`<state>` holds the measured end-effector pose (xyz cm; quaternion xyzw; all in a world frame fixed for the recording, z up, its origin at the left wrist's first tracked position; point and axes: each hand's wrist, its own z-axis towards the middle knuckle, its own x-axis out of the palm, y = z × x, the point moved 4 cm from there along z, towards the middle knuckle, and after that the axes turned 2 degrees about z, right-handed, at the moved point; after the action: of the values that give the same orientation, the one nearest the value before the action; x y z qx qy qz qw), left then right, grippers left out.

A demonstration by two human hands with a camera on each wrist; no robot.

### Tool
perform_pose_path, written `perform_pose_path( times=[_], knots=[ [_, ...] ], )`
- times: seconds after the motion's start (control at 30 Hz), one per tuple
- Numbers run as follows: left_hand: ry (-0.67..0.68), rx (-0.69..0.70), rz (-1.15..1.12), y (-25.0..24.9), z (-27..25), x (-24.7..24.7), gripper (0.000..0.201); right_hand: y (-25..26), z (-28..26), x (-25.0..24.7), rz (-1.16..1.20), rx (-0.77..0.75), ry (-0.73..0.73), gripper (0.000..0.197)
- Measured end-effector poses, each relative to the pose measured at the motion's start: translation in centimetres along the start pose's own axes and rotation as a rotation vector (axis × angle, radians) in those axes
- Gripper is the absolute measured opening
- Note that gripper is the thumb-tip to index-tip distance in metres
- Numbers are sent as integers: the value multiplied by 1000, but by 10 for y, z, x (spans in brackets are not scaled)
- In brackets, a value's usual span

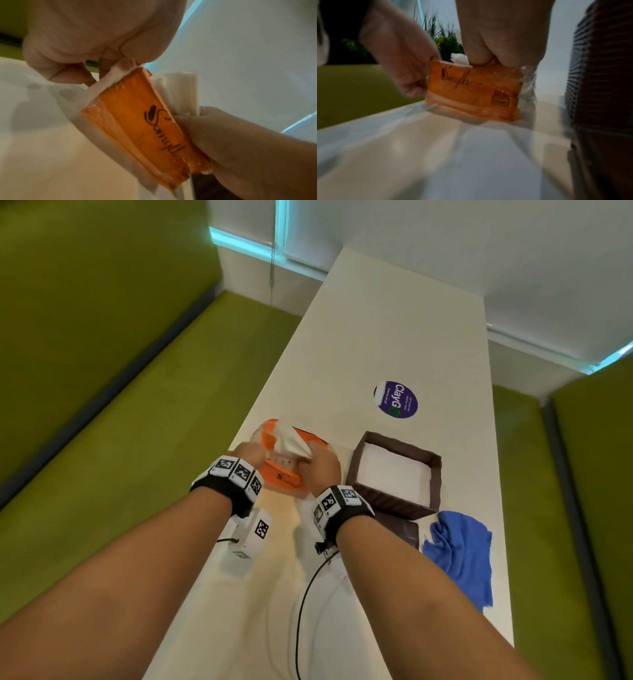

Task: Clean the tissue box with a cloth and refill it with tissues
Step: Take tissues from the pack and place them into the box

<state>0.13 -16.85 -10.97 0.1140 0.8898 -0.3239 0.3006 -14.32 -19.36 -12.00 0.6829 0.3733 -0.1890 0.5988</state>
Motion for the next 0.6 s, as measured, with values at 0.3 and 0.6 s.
perform_pose_path(
  times=[0.3, 0.6],
  knots=[
    [-22, 8, -38, 10, 9, 3, 43, 10, -8, -58, 813, 83, -84, 33],
    [346, 449, -604, -48, -55, 26, 81, -8, -29, -101, 1375, 87, 16, 32]
  ],
)
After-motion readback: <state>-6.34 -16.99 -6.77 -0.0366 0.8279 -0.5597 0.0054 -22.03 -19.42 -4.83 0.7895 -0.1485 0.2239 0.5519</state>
